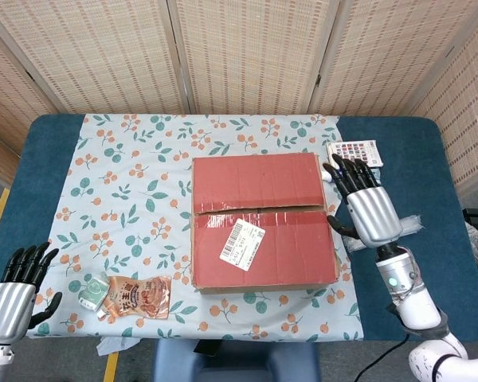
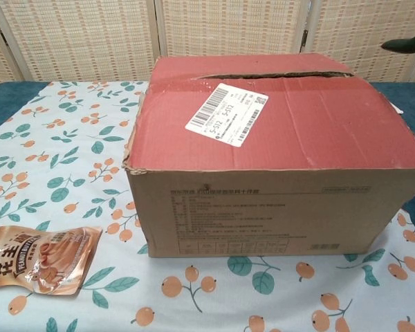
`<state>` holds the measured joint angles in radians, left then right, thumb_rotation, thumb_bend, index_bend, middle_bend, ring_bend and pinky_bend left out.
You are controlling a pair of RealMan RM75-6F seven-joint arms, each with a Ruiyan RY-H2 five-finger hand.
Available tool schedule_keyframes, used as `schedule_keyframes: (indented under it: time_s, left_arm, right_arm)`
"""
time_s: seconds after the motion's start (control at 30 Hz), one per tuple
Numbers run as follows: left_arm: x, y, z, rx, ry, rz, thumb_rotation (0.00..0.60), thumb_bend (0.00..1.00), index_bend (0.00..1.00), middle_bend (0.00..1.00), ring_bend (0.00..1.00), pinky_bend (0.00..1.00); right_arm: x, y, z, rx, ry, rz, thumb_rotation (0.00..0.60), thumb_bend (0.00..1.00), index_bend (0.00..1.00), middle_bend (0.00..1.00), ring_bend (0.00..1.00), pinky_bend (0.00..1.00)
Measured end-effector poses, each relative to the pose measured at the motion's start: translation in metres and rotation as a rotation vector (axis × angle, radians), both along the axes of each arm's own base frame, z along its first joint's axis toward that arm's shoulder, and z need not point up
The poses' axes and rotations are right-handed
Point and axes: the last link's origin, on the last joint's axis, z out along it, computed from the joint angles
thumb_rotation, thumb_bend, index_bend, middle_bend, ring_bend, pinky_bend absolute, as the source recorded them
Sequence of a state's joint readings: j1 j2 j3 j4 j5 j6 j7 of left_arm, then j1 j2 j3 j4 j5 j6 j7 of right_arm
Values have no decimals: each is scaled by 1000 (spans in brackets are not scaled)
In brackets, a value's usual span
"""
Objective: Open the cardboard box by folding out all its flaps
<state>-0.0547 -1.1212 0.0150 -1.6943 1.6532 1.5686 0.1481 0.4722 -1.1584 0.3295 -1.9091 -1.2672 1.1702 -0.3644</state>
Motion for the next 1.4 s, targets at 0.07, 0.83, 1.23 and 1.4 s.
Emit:
schedule_keyframes:
  time_s: [0.07, 0.83, 1.23, 1.4]
  left_arm:
    - [0, -1, 1, 2, -6, -2, 600, 419, 117, 82, 23, 0]
    - [-5, 0, 11, 10, -51, 17, 600, 420, 117, 82, 23, 0]
    - [-23, 14, 19, 2, -117, 96, 600, 420, 118, 82, 23, 0]
    - [-32, 25, 21, -8, -133, 133, 600, 419, 118, 82, 23, 0]
  right_arm:
    - [3, -5, -10, 6, 17, -8, 600, 319, 13, 0, 0, 0]
    - [18, -64, -66, 30, 53, -29, 600, 318, 13, 0, 0, 0]
    - [56, -108, -29, -36, -18, -47, 600, 319, 13, 0, 0, 0]
    - [60, -141, -16, -48, -24, -103, 600, 318, 13, 0, 0, 0]
